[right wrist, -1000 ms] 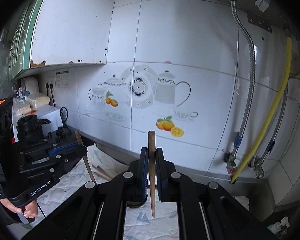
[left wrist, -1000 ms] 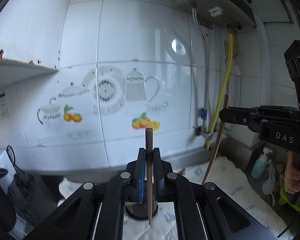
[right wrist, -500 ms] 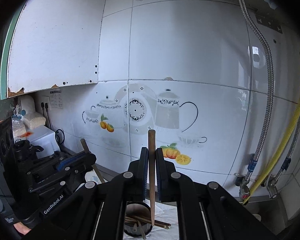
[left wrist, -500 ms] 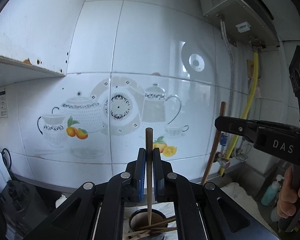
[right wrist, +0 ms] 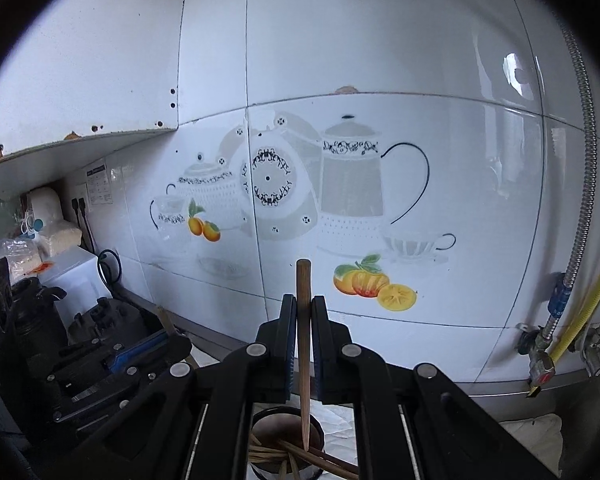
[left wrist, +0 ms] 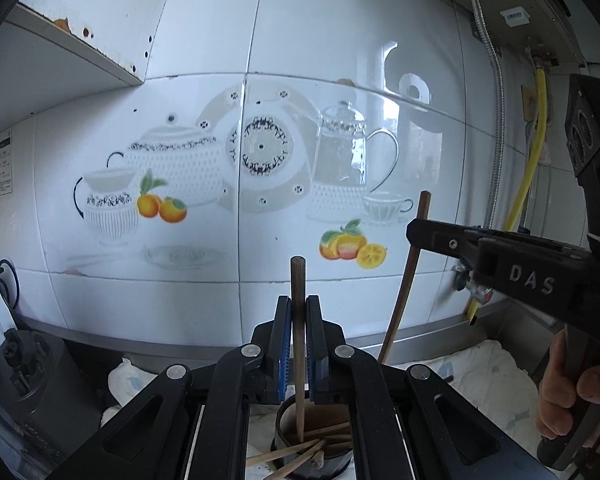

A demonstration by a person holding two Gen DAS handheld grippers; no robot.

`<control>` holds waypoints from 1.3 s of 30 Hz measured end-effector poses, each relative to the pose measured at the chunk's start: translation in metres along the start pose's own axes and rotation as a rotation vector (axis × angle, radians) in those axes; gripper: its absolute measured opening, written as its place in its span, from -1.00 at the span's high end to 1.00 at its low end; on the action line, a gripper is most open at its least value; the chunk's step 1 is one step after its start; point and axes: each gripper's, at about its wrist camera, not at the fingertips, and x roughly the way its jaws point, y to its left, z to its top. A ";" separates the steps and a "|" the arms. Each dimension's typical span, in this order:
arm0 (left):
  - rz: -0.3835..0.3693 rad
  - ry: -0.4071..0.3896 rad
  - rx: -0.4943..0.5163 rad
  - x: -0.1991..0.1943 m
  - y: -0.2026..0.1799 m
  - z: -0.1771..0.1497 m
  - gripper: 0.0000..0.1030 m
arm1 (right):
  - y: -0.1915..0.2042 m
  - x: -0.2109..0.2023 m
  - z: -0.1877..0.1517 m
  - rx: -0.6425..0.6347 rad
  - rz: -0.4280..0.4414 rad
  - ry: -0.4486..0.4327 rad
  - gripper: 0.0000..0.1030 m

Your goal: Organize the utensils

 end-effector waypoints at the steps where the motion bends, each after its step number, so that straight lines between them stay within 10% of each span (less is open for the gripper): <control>1: 0.003 0.003 0.000 0.000 0.001 -0.001 0.88 | 0.000 0.003 -0.003 -0.004 -0.001 0.011 0.81; 30: -0.007 0.086 0.001 -0.042 -0.001 -0.018 0.82 | 0.002 -0.036 -0.032 -0.029 -0.034 0.112 0.70; 33: 0.000 0.094 0.002 -0.057 -0.001 -0.023 0.41 | 0.005 -0.051 -0.039 -0.032 -0.028 0.110 0.52; 35: 0.021 0.076 0.006 -0.072 -0.001 -0.029 -0.22 | 0.008 -0.061 -0.045 -0.036 -0.033 0.109 0.35; 39: 0.031 0.080 0.027 -0.099 -0.003 -0.043 -0.40 | 0.017 -0.081 -0.064 -0.036 -0.028 0.120 0.15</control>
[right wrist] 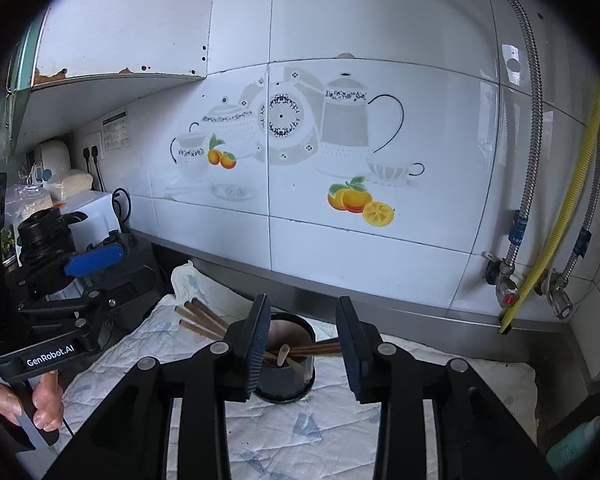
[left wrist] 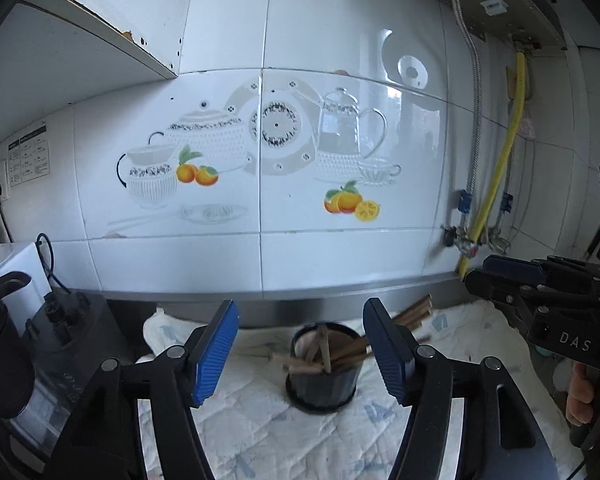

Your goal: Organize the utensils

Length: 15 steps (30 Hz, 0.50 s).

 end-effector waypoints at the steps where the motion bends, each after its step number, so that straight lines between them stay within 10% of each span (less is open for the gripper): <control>1: -0.001 0.008 0.001 -0.006 0.000 -0.005 -0.46 | 0.002 -0.004 -0.005 0.003 0.005 0.001 0.09; 9: -0.016 0.033 0.019 -0.056 -0.005 -0.051 -0.99 | 0.024 -0.035 -0.061 0.003 -0.055 0.009 -0.33; 15: -0.039 0.050 0.014 -0.094 -0.006 -0.087 -1.00 | 0.036 -0.053 -0.101 0.018 -0.111 0.035 -0.57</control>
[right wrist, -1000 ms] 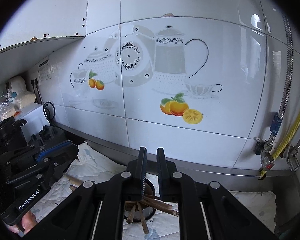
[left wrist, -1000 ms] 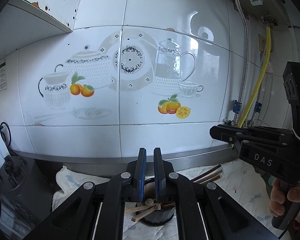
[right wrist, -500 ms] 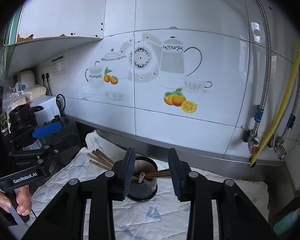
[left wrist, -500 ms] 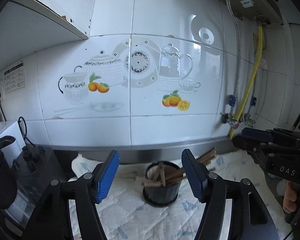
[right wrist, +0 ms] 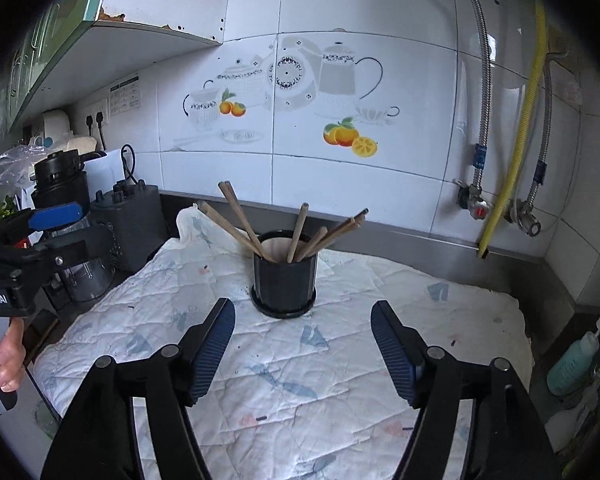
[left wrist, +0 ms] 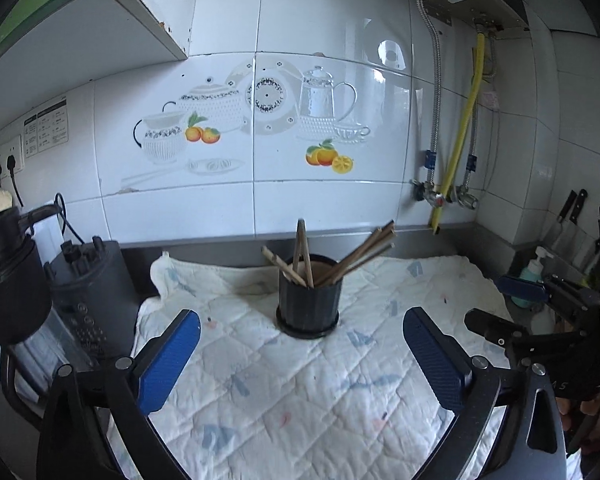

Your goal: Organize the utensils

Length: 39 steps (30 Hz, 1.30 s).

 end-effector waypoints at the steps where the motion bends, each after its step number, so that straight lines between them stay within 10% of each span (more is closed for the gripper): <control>1: 0.001 0.003 -0.001 -0.004 0.000 -0.005 -1.00 | 0.001 -0.002 -0.006 0.008 -0.006 0.005 -0.60; 15: -0.009 0.143 -0.066 -0.019 0.009 -0.086 -1.00 | 0.008 -0.018 -0.069 0.084 -0.096 0.119 -0.65; 39: 0.068 0.199 -0.042 -0.010 0.005 -0.113 -1.00 | -0.004 -0.026 -0.088 0.164 -0.114 0.133 -0.65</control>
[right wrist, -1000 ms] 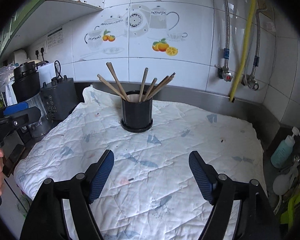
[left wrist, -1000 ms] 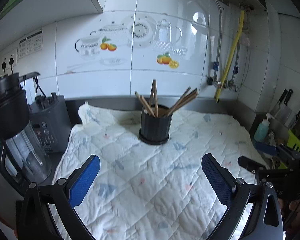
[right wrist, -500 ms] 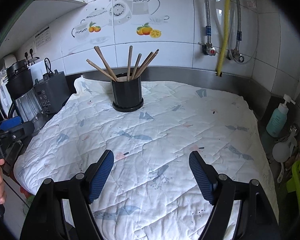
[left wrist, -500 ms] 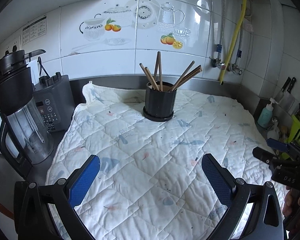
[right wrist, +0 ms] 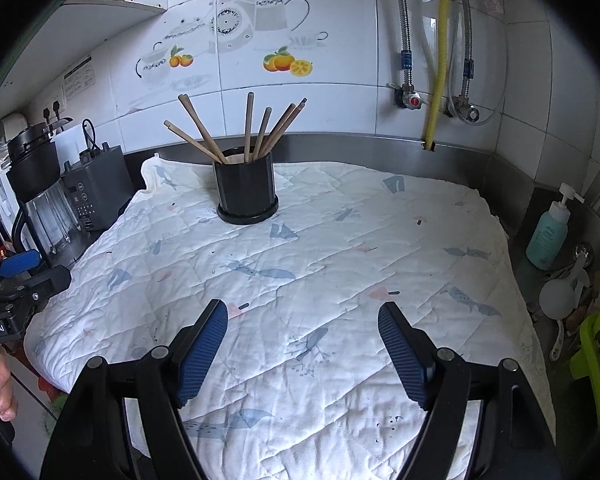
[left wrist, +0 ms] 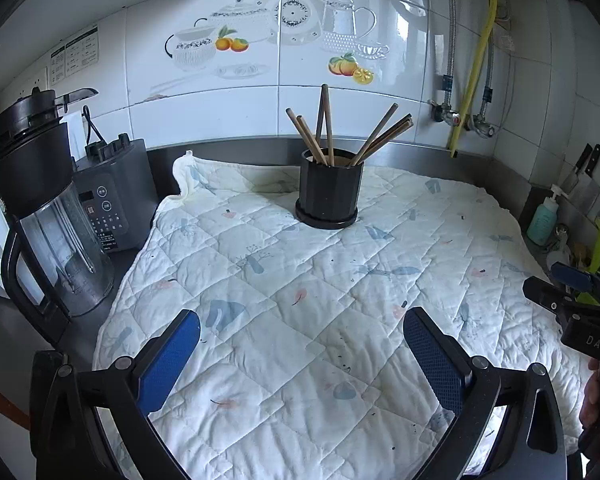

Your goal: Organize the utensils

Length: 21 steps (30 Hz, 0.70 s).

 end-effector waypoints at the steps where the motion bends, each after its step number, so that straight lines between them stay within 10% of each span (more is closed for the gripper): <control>1: 0.000 0.000 -0.004 0.000 0.001 0.000 -1.00 | 0.001 0.000 0.000 -0.002 0.001 0.001 -0.65; 21: 0.056 -0.062 -0.014 -0.025 -0.001 0.009 -1.00 | 0.009 -0.005 0.001 -0.020 0.032 -0.018 -0.65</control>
